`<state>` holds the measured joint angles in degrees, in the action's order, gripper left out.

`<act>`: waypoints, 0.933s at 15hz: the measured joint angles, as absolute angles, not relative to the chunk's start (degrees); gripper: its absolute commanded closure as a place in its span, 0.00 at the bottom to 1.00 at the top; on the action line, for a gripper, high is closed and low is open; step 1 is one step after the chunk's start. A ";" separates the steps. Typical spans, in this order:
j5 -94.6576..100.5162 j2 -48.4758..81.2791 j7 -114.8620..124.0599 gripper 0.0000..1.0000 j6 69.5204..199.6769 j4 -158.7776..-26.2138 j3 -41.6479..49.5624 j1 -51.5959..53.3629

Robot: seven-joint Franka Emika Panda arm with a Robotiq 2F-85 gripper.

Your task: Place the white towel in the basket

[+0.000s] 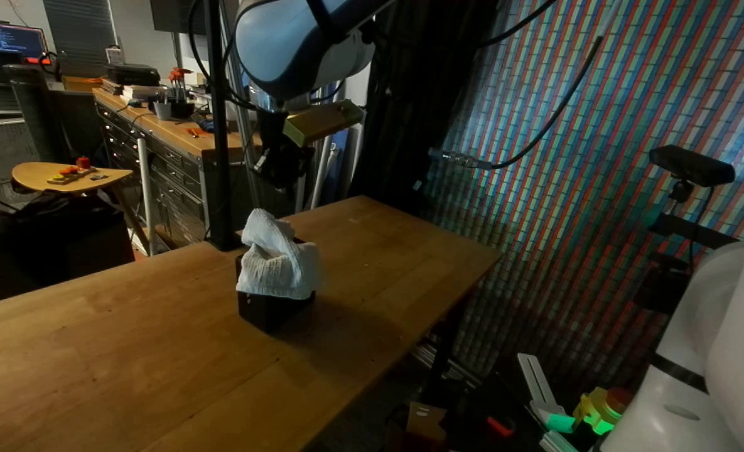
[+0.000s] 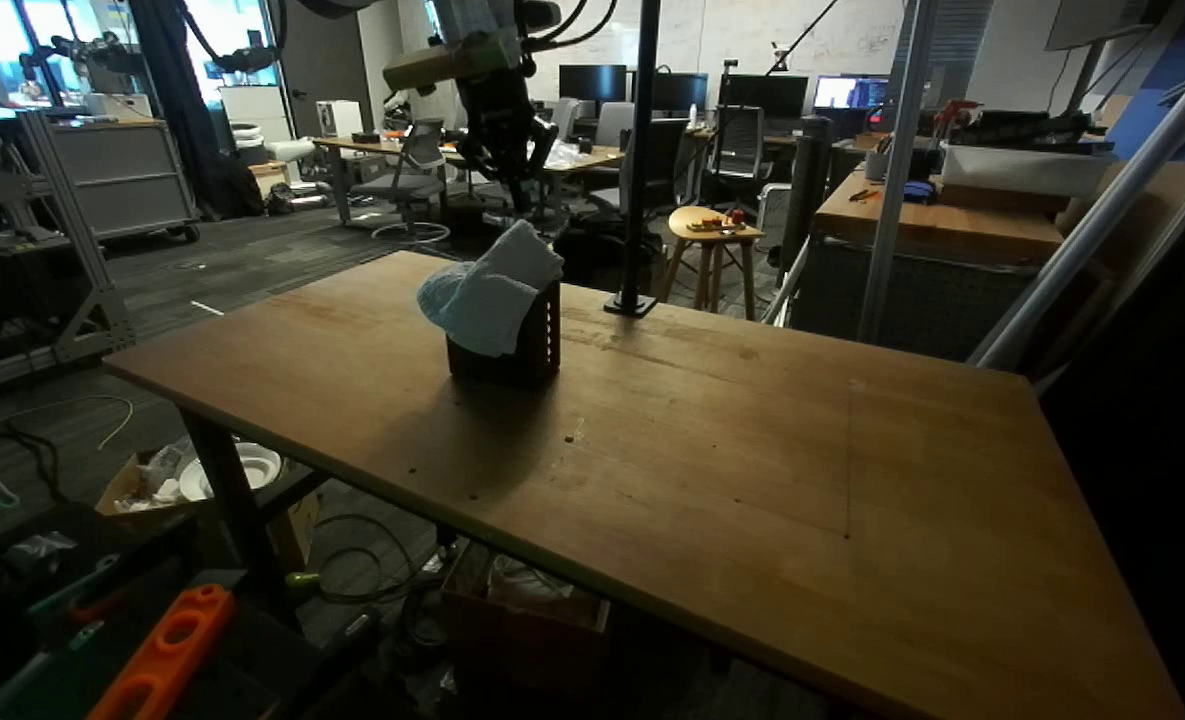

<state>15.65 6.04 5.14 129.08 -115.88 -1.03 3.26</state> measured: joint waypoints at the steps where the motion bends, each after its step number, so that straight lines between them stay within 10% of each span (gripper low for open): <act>1: 15.65 6.05 5.25 1.00 129.08 -115.72 -1.08 3.26; 14: 10.49 10.60 5.84 1.00 129.71 -116.74 -2.01 3.60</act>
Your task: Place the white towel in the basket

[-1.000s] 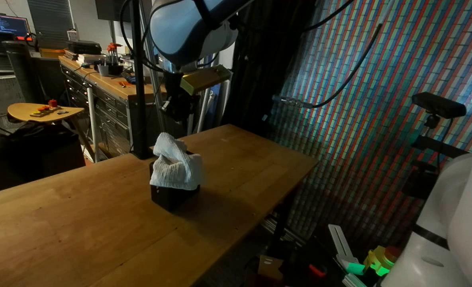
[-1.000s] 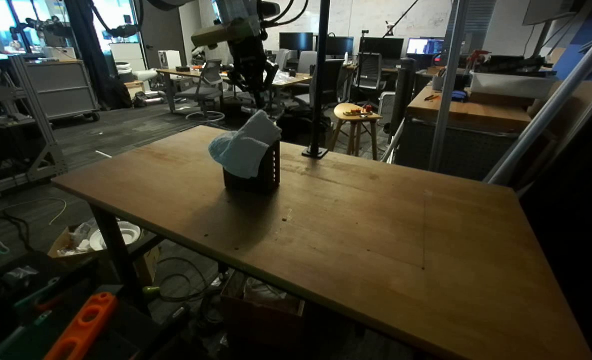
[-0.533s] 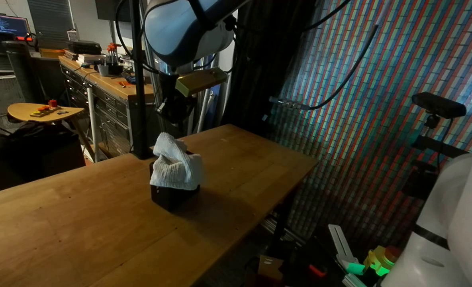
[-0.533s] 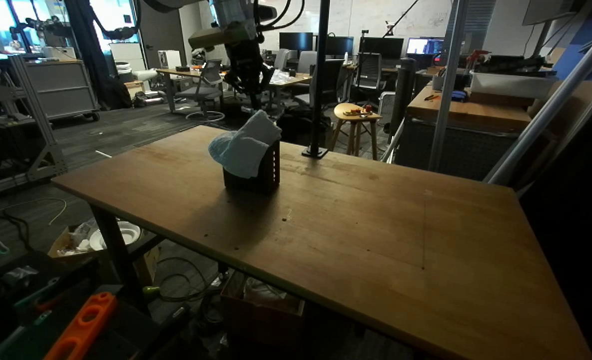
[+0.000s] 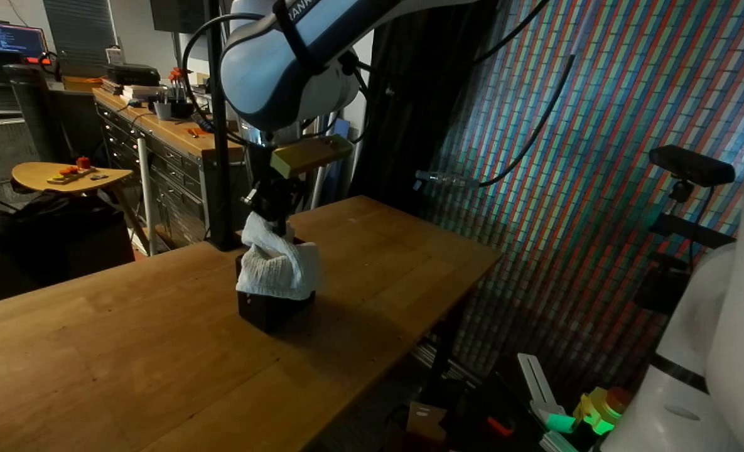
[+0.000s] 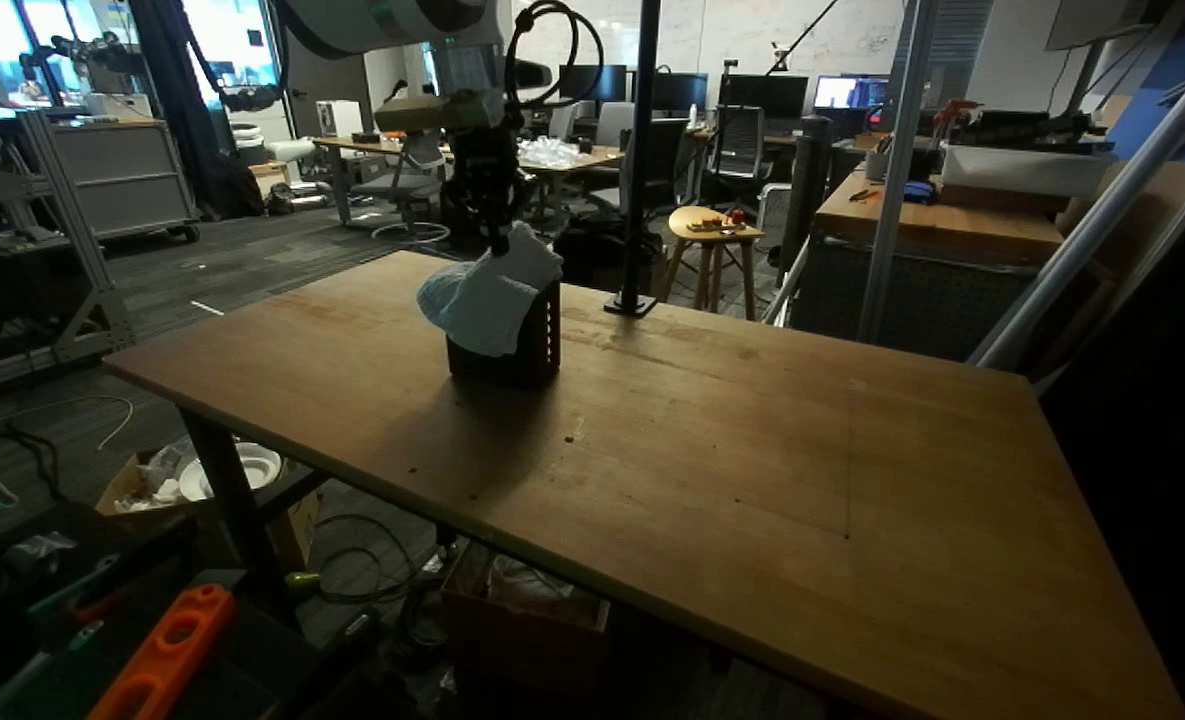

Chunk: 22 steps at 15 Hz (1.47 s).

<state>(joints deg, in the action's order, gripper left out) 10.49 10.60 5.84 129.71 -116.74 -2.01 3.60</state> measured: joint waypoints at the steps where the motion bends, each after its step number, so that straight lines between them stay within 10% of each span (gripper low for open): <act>1: 10.01 11.07 5.81 1.00 129.94 -116.81 -2.01 3.59; 22: -7.32 16.80 -6.53 1.00 137.42 -123.12 -3.77 1.43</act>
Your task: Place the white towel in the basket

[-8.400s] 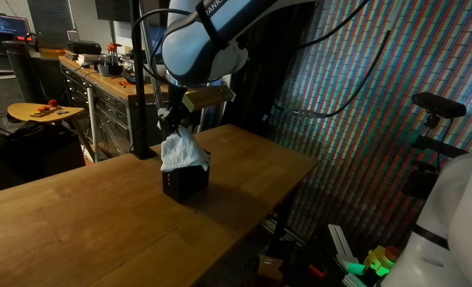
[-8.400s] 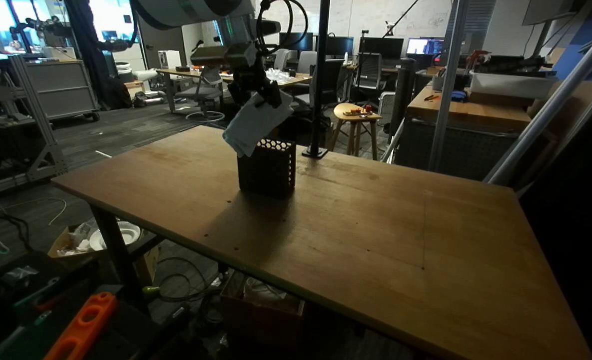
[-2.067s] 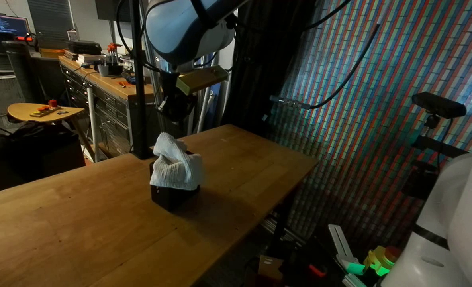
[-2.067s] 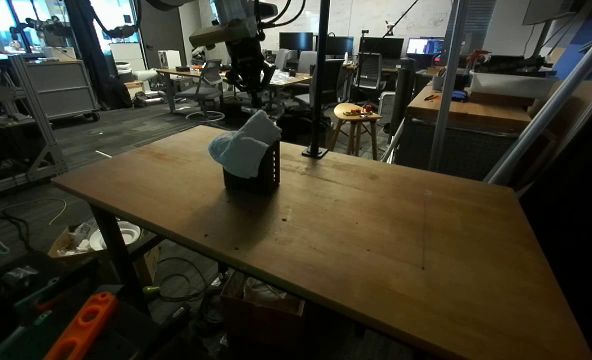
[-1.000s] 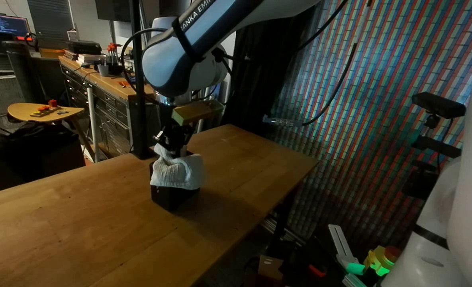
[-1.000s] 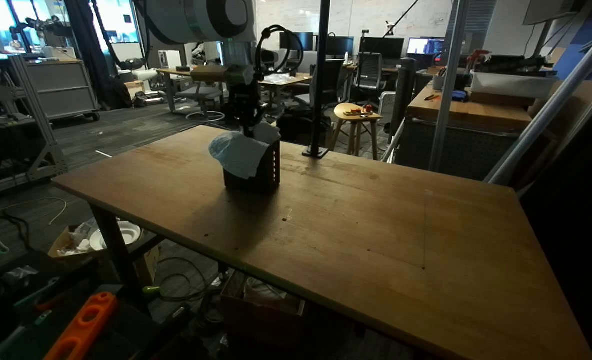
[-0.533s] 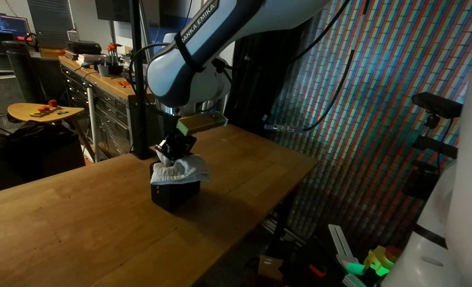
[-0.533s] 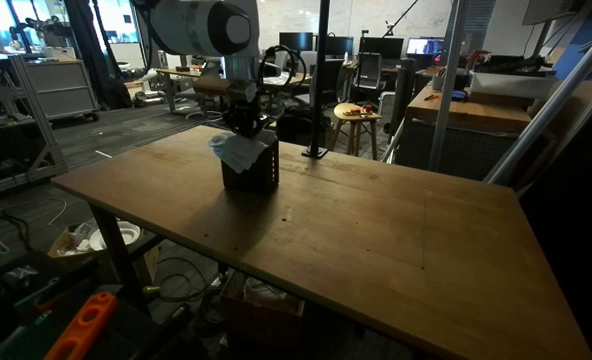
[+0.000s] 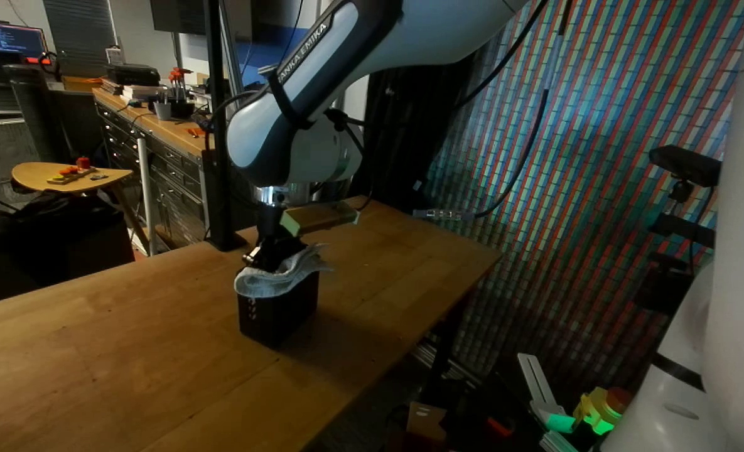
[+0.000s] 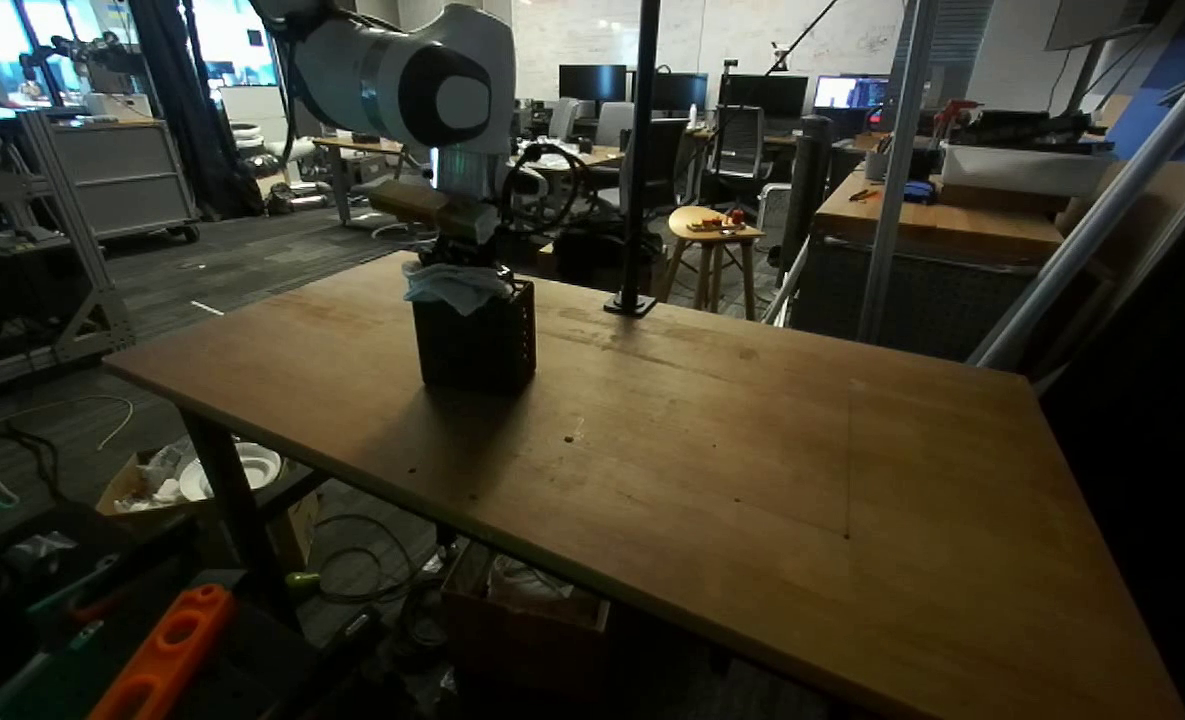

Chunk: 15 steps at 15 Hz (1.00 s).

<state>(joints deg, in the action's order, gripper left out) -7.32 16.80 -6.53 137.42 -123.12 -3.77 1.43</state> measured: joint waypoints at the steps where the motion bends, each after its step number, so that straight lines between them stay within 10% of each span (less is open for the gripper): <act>1: -7.85 17.19 -6.81 1.00 137.15 -123.15 -3.97 1.42; 15: -8.38 17.93 -5.19 1.00 133.62 -120.87 -4.97 1.53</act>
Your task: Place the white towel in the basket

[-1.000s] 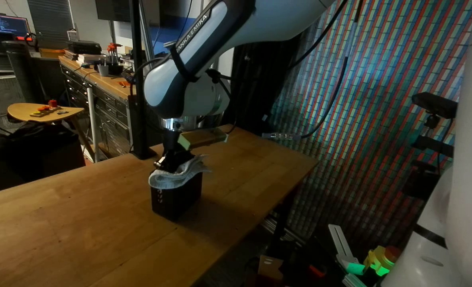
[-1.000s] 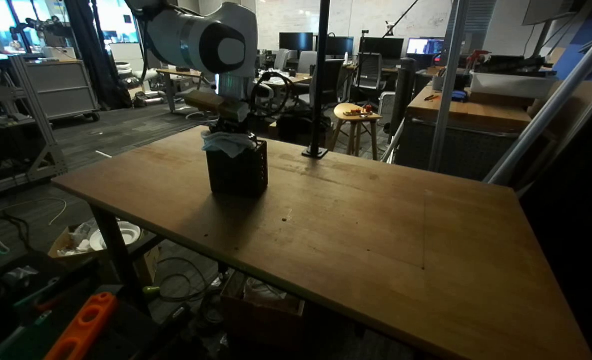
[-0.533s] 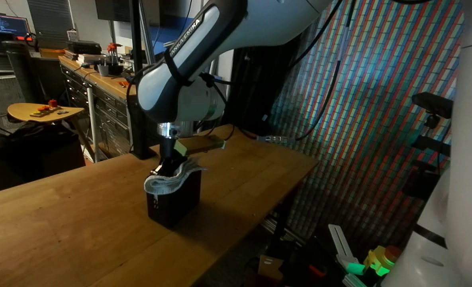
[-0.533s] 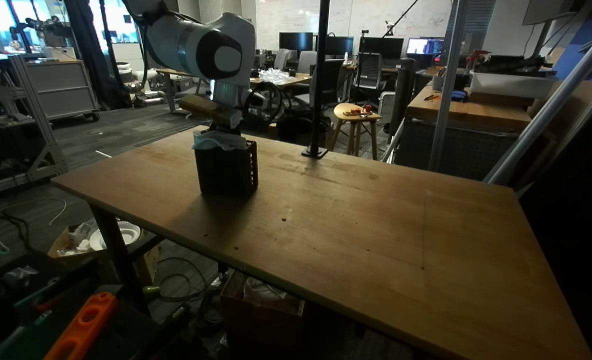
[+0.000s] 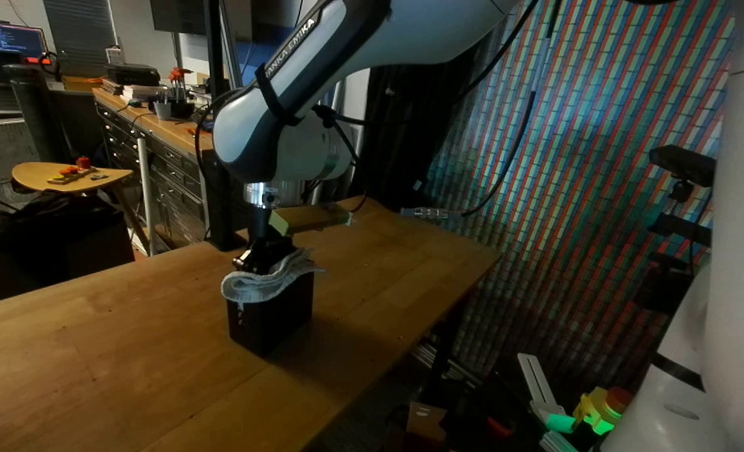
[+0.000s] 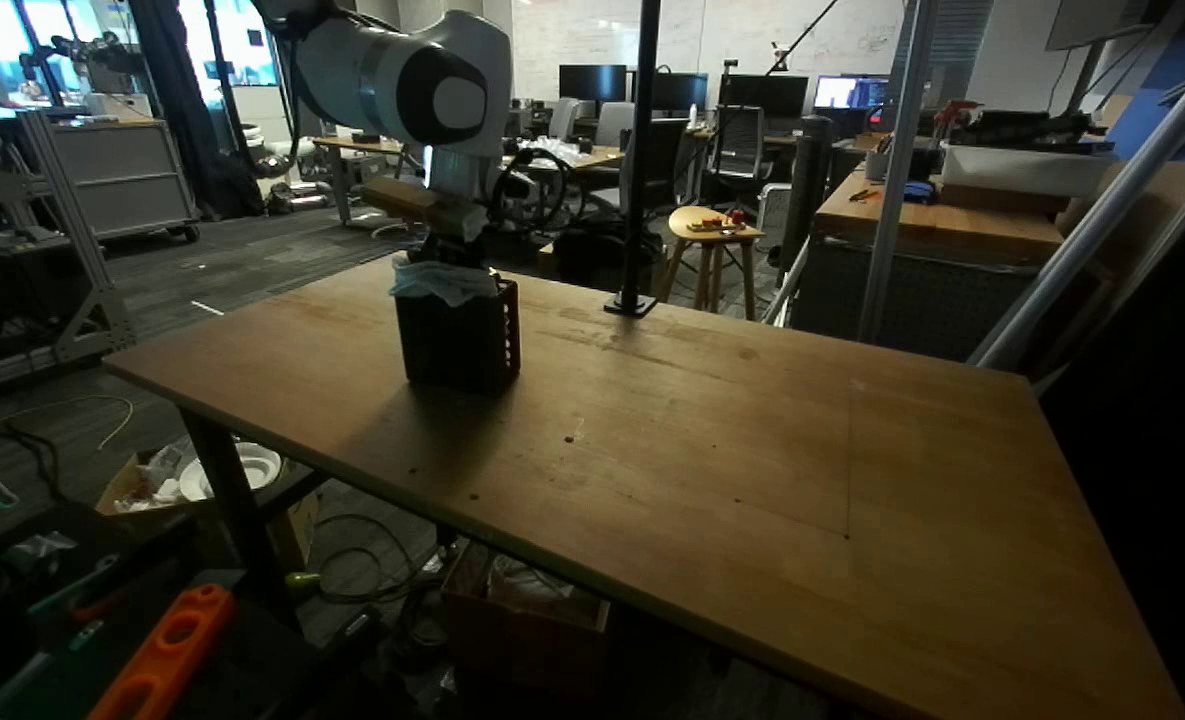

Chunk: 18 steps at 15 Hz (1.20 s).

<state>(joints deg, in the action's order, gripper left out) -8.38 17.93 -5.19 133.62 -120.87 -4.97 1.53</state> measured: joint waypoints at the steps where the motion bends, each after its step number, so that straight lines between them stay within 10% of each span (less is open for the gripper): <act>1: -7.65 17.54 -4.47 1.00 133.59 -120.53 -4.78 1.53; 18: -0.17 4.90 15.63 1.00 132.20 -124.28 -2.62 1.78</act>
<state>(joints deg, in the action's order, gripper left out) -0.17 4.90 15.63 132.20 -124.28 -2.62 1.78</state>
